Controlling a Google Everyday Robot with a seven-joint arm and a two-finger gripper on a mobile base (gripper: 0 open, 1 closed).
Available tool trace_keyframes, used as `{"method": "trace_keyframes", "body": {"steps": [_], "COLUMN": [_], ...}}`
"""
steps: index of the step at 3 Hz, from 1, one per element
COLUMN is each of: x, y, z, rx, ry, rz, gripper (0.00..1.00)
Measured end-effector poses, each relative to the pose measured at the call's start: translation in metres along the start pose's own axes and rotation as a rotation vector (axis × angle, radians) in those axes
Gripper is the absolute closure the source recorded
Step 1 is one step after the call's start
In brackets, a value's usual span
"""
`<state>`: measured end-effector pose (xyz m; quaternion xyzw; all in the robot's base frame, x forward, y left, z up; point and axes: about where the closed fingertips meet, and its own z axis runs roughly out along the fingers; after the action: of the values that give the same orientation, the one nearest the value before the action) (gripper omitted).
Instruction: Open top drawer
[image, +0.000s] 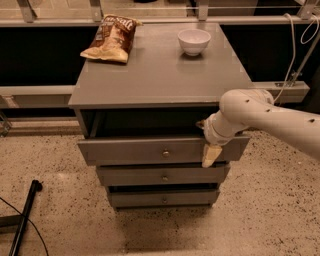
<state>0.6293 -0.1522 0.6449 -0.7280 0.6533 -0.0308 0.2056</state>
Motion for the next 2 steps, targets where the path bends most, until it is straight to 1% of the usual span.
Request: {"method": "trace_keyframes", "body": {"steps": [1,2], "x": [-0.004,-0.013], "y": [0.013,0.028], "z": [-0.005,-0.019], "rx": [-0.046,-0.071], "ry": [-0.009,-0.009], "rz": [-0.012,-0.034], "gripper": [0.23,0.45]}}
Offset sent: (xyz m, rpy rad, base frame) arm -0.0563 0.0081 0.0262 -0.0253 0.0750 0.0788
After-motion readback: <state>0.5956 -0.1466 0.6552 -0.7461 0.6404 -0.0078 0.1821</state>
